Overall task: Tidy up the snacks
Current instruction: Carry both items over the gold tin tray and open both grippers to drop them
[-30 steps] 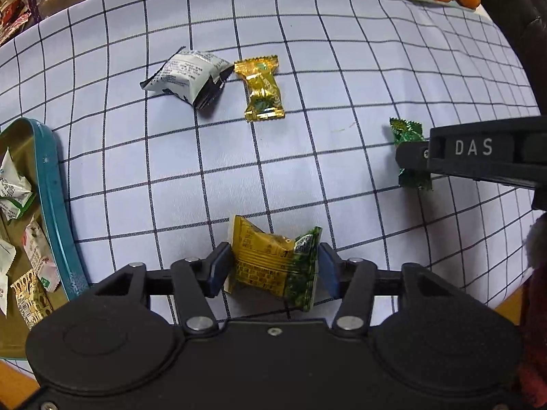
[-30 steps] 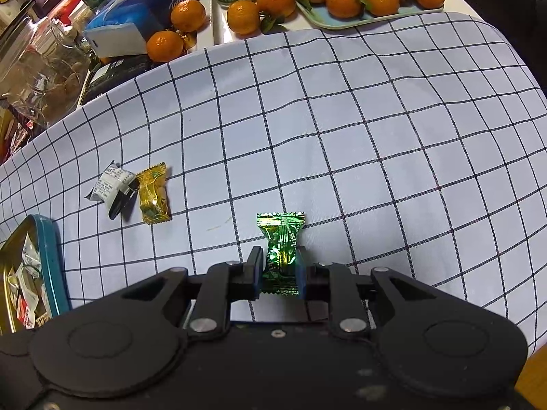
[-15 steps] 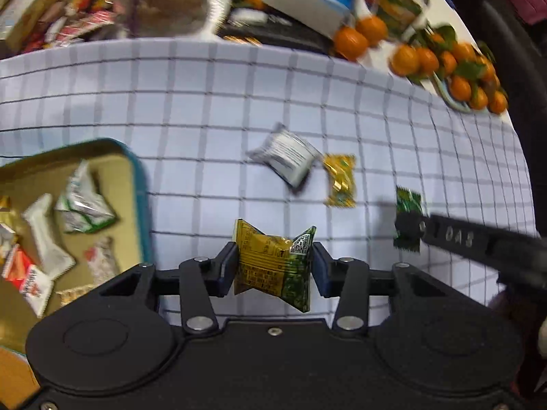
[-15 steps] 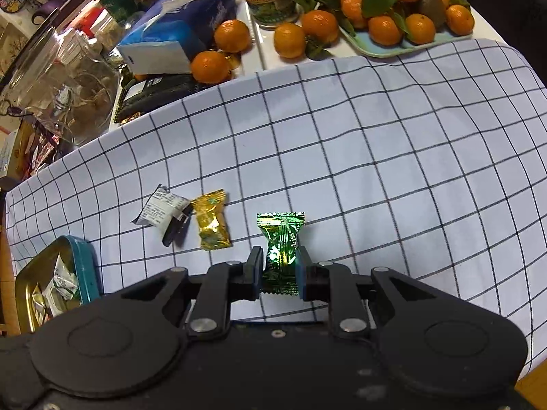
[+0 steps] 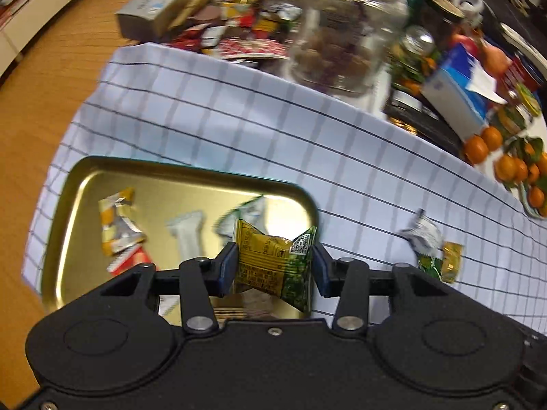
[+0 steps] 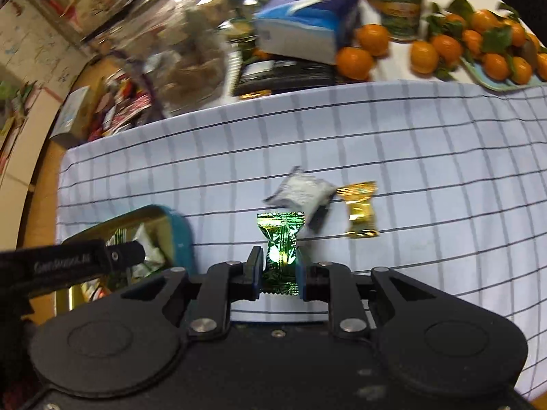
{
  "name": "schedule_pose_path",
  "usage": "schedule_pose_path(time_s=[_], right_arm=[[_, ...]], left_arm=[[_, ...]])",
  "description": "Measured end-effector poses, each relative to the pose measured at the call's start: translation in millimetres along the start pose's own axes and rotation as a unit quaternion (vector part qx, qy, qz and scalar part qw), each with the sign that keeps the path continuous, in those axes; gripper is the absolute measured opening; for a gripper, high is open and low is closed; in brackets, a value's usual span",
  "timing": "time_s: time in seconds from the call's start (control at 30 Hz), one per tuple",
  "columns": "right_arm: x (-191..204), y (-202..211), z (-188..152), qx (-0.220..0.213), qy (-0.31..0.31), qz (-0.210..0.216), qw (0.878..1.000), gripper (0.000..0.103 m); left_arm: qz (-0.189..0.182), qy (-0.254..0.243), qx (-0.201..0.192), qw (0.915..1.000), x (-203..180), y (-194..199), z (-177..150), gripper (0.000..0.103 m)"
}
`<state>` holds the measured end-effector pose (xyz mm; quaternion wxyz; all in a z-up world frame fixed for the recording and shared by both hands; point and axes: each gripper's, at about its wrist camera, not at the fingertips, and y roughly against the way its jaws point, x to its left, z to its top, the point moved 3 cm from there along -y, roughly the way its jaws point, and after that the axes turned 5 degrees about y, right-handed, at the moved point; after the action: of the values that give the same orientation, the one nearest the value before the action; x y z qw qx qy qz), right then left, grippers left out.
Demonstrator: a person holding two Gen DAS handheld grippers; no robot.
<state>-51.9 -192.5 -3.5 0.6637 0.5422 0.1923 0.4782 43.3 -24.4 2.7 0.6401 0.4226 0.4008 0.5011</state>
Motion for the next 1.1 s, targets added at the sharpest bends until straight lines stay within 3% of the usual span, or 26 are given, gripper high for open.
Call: schedule_pose_path(time_s=[0.2, 0.5, 0.77, 0.93, 1.1], right_arm=[[46.7, -9.6, -12.0, 0.008, 0.063, 0.034, 0.997, 0.022], [111.3, -13.0, -35.6, 0.016, 0.134, 0.097, 0.986, 0.022], [142.3, -28.2, -49.2, 0.028, 0.171, 0.118, 0.978, 0.022], [147.8, -30.8, -54.0, 0.030, 0.187, 0.129, 0.973, 0.022], [154.4, -30.3, -59.5, 0.031, 0.206, 0.143, 0.968, 0.023]], left_arm=[[0.046, 0.037, -0.005, 0.9983, 55.3, -1.0, 1.4, 0.052], [0.086, 0.088, 0.010, 0.9924, 118.0, -10.7, -3.6, 0.052], [0.093, 0.115, 0.020, 0.9888, 147.8, -17.3, -7.4, 0.055], [0.103, 0.111, 0.007, 0.9885, 151.6, -14.3, -6.3, 0.056], [0.078, 0.122, 0.017, 0.9893, 151.0, -15.0, -6.0, 0.056]])
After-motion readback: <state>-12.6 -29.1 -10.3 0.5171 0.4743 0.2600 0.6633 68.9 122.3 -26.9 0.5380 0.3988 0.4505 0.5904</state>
